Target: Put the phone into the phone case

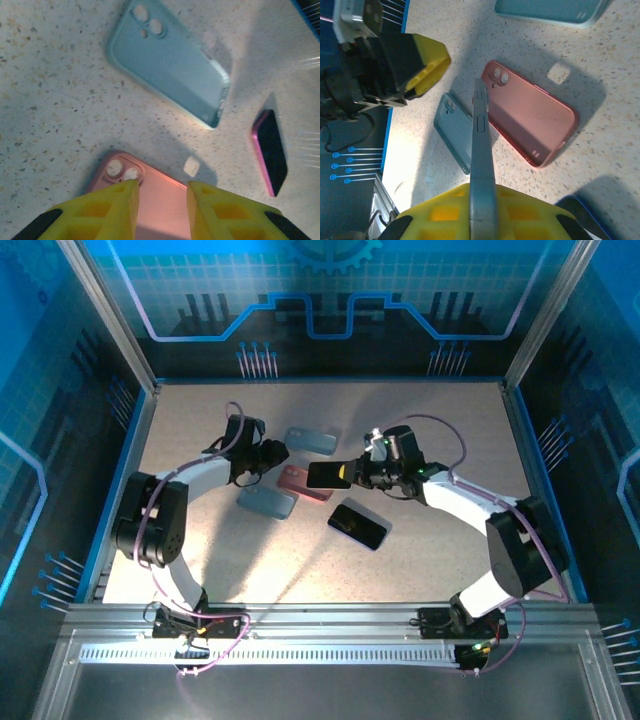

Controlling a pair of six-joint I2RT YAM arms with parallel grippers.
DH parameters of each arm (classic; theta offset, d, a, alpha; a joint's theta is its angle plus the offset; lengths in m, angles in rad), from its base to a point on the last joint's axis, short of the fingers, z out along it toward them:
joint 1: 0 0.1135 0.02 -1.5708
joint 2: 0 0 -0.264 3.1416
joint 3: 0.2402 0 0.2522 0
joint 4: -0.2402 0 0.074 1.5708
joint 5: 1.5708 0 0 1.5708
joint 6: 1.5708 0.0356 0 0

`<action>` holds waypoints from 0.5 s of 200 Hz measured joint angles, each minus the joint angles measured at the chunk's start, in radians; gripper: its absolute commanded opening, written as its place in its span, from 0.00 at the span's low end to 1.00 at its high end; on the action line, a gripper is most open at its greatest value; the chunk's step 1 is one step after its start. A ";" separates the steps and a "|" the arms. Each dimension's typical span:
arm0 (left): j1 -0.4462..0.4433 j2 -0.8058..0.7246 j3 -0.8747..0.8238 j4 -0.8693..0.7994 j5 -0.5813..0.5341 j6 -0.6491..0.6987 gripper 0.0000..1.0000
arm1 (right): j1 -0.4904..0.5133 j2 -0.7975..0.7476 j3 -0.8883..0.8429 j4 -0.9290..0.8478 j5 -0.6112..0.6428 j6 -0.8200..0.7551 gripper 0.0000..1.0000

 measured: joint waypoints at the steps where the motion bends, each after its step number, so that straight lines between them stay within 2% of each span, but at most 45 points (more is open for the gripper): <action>1: 0.000 0.002 0.000 0.000 0.000 0.000 0.31 | 0.002 0.003 0.002 0.002 0.000 0.002 0.00; 40: 0.000 0.086 -0.010 0.010 0.009 0.005 0.31 | 0.031 0.099 0.026 0.099 0.000 0.051 0.00; 100: 0.000 0.089 -0.042 0.050 0.015 0.016 0.31 | 0.034 0.193 0.030 0.180 -0.003 0.106 0.00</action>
